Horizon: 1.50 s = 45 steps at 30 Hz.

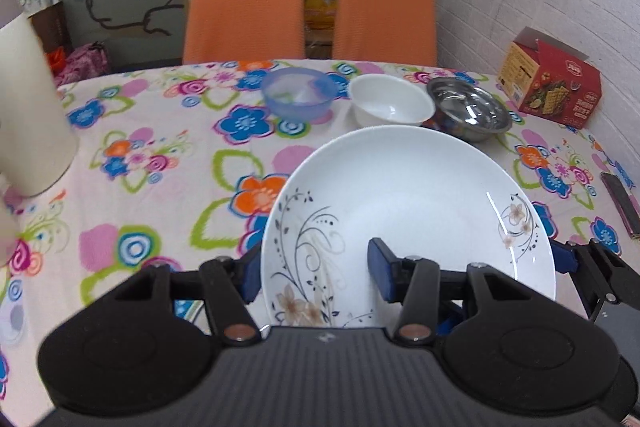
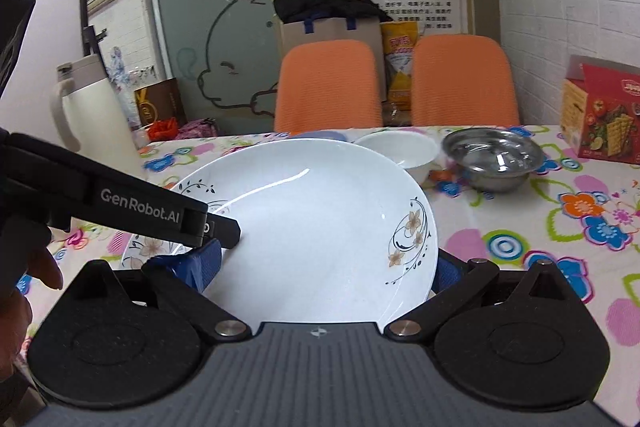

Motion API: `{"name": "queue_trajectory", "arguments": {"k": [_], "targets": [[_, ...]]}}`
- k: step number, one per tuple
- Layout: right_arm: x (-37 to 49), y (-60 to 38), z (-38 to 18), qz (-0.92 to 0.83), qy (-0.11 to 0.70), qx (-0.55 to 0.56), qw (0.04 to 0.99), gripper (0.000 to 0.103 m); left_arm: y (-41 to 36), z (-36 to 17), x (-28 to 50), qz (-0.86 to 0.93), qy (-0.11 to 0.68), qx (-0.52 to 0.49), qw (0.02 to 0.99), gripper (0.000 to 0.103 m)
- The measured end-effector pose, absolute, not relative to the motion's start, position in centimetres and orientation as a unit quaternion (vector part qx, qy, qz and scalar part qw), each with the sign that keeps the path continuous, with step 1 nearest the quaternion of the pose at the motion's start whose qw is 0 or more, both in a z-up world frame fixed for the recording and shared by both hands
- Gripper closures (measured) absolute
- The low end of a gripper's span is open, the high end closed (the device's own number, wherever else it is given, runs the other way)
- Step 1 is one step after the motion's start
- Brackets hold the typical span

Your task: Organize plates and bowls

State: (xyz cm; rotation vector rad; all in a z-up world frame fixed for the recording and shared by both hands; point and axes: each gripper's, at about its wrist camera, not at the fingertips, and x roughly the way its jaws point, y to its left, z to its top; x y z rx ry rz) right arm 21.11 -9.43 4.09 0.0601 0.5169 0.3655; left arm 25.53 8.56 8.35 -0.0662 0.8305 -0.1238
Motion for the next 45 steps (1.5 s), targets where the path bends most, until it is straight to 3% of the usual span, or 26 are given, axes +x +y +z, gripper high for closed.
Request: {"name": "queue_trajectory", "arguments": {"k": [8,19,28,45], "targets": [[19.4,-4.8,1.3,0.225,0.306,0.014,0.925,0.012,13.5,4.4,22.1,-0.017,0.427,-0.057,0.902,0.055],[18.3,-3.4,0.4,0.221,0.285,-0.042,0.932,0.013,13.5,3.4,20.7,-0.017,0.385,-0.029,0.922,0.047],[18.7,-4.4,-0.2,0.236,0.306,-0.015,0.922,0.014,14.5,3.9,20.1,-0.004,0.367,-0.05,0.929,0.043],[24.5,-16.5,2.5,0.142,0.307,0.052,0.939,0.013,10.0,5.2,24.6,-0.086,0.384,-0.089,0.915,0.03]]}}
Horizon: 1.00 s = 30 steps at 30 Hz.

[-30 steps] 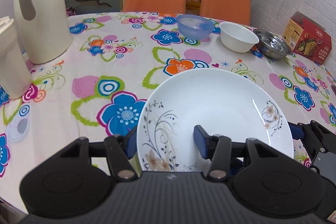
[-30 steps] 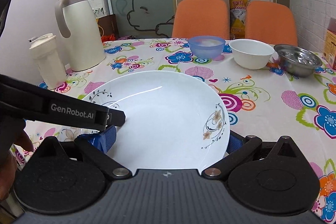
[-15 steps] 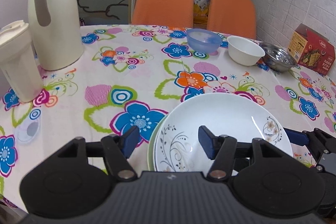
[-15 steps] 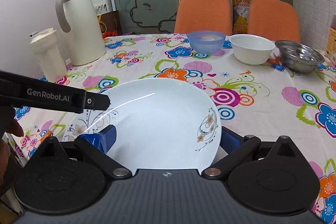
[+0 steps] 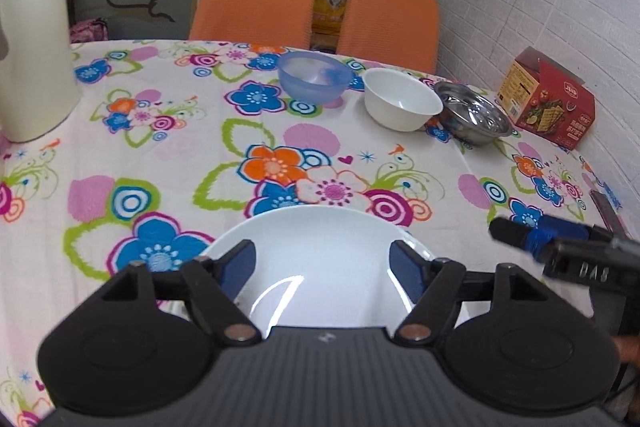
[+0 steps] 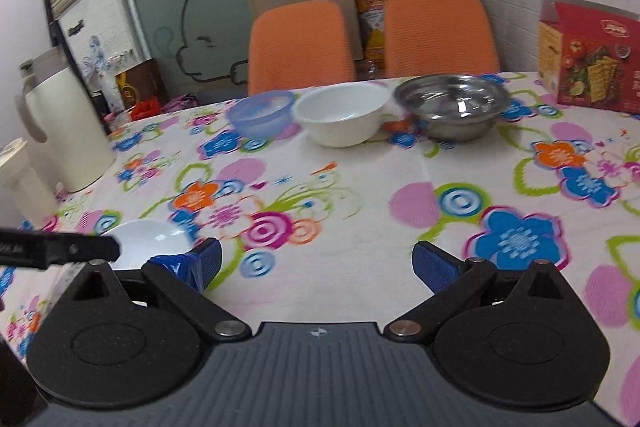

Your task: Organize plates and bowls

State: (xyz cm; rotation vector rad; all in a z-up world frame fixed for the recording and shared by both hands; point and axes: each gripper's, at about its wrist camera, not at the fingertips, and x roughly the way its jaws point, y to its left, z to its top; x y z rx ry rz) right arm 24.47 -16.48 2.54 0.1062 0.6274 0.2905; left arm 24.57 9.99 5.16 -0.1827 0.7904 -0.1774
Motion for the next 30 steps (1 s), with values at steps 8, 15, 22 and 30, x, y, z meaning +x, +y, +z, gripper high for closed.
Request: {"name": "queue_trajectory", "arguments": {"k": [8,15,22,30], "targets": [[38.5,-24.0,5.4,0.041,0.323,0.002,0.946,0.013,7.2,5.2,28.5,-0.102,0.398,-0.067,0.909,0.028],[48.3,-24.4,1.7,0.031,0.432,-0.061,0.899,0.014,7.2,5.2,29.4,-0.098,0.401,-0.055,0.909,0.027],[49.2,-24.1,-0.1,0.028,0.473,-0.077,0.877,0.014,8.4,4.9,29.5,-0.089,0.406,-0.067,0.907,0.027],[45.8,-23.3,0.4,0.065,0.515,-0.104,0.849,0.014,8.1,5.6,27.8,-0.104,0.392,-0.073,0.911,0.027]]}}
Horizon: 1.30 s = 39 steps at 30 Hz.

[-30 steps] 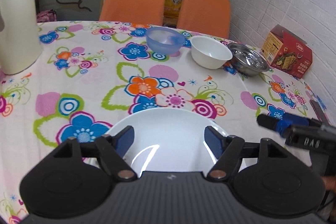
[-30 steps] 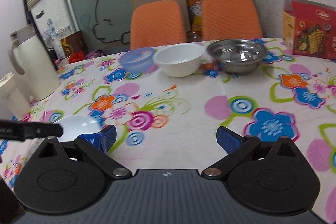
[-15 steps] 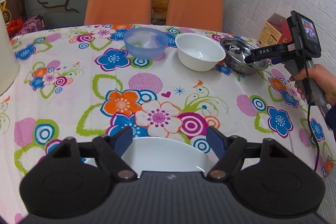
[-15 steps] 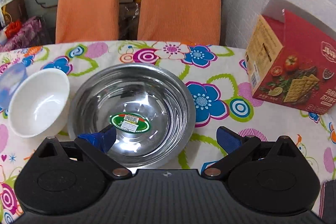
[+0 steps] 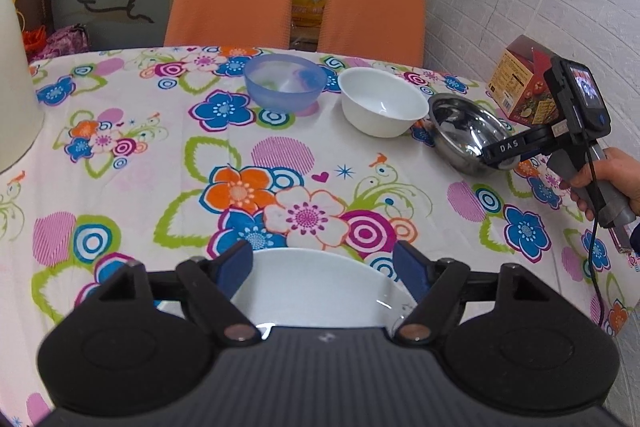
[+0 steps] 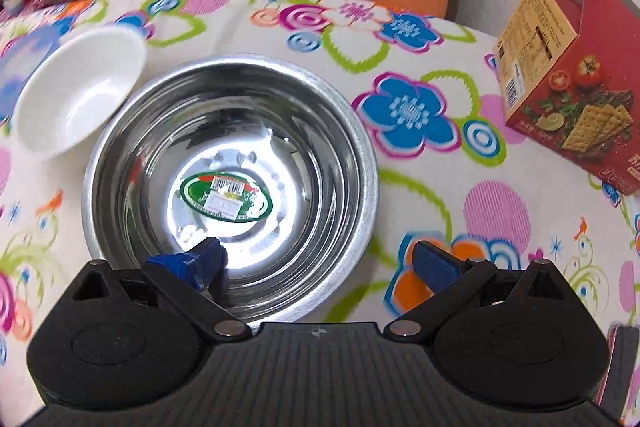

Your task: Organize plates and bowls

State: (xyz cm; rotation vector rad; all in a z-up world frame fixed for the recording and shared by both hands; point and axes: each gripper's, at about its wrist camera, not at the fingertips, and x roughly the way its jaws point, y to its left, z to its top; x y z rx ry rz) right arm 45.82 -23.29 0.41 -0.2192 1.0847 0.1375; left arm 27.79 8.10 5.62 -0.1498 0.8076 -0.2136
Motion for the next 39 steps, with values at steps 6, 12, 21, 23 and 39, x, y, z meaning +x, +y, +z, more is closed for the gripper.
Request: {"name": "queue_trajectory", "arguments": {"k": [6,12,21,23,39], "targets": [[41.2,-23.2,1.1,0.091,0.492,-0.108,0.859,0.014,6.6,6.4,27.7,-0.127,0.392,-0.064,0.909,0.027],[39.4,-24.4,3.5,0.075,0.398,-0.087,0.91,0.014,2.3,7.4,33.5,-0.162,0.411,-0.078,0.894,0.025],[41.5,-25.4,-0.2,0.1,0.417,-0.073,0.9,0.014,-5.9,2.8,44.3,-0.154,0.503,-0.143,0.838,0.025],[41.9,-25.4,-0.8,0.108,0.421,-0.075,0.898,0.013,-6.8,2.0,45.2,-0.135,0.509,-0.137,0.839,0.025],[40.7,-25.2,-1.5,0.156,0.391,-0.043,0.906,0.017,-8.7,1.4,45.0,-0.113,0.498,-0.073,0.857,0.06]]}}
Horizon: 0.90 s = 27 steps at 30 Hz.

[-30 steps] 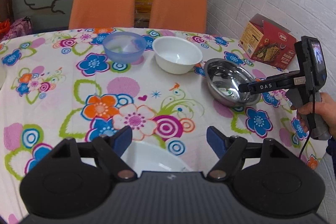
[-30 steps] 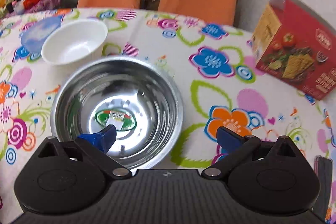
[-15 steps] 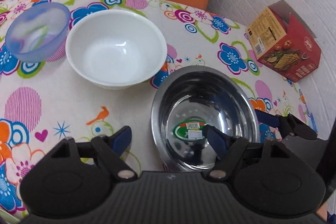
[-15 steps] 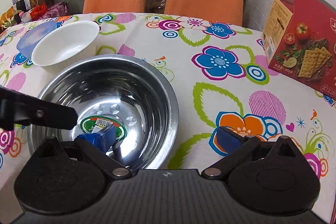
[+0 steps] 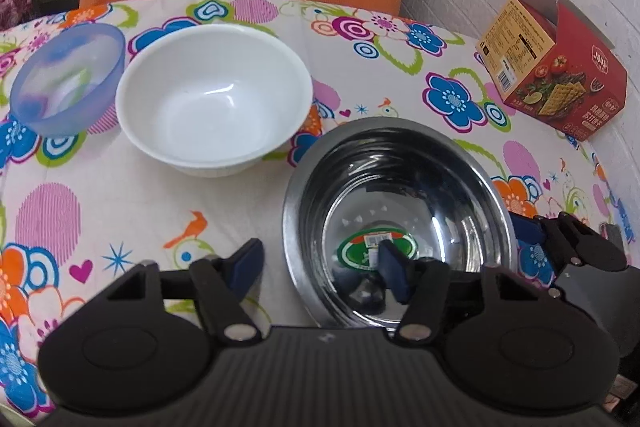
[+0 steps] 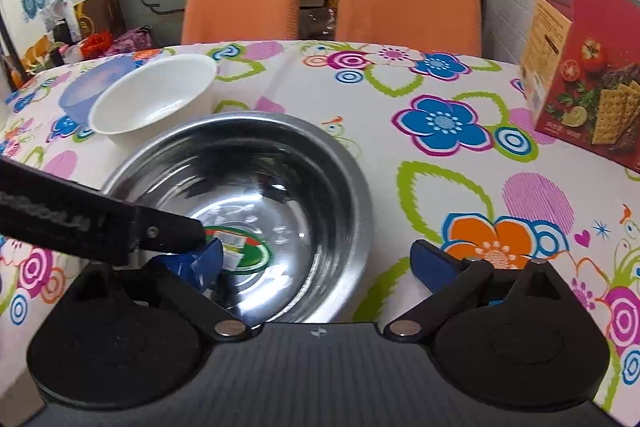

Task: Organize plates and bowls
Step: 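Grasp the steel bowl rim with the left tool and lift it, then set the steel bowl down beside the plate stack and open the left tool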

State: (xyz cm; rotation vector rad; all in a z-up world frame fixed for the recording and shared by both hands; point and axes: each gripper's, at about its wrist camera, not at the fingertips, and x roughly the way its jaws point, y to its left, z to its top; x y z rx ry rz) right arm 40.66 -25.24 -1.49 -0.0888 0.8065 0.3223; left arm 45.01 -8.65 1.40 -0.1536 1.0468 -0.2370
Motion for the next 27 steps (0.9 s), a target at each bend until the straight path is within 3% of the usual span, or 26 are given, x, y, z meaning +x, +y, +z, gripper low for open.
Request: {"name": "queue_trajectory", "arguments": {"k": [2,3,4,15,27], "targets": [[40.0,-24.7,-1.5,0.172,0.388,-0.05,0.904,0.019,-8.7,1.4,44.8,-0.113,0.499,-0.055,0.858,0.077],[39.6,-24.4,-1.3,0.175,0.386,-0.05,0.905,0.02,-8.5,1.4,44.7,-0.119,0.503,-0.057,0.854,0.09],[39.1,-24.0,-0.9,0.184,0.378,-0.05,0.906,0.02,-8.4,1.5,44.5,-0.129,0.511,-0.065,0.847,0.094],[31.7,-20.7,2.7,0.188,0.35,-0.086,0.914,0.017,-5.2,5.2,35.7,-0.157,0.488,-0.045,0.857,0.094],[23.9,-19.4,0.9,0.198,0.389,-0.092,0.895,0.016,-3.6,2.7,27.9,-0.19,0.513,-0.052,0.835,0.094]]}}
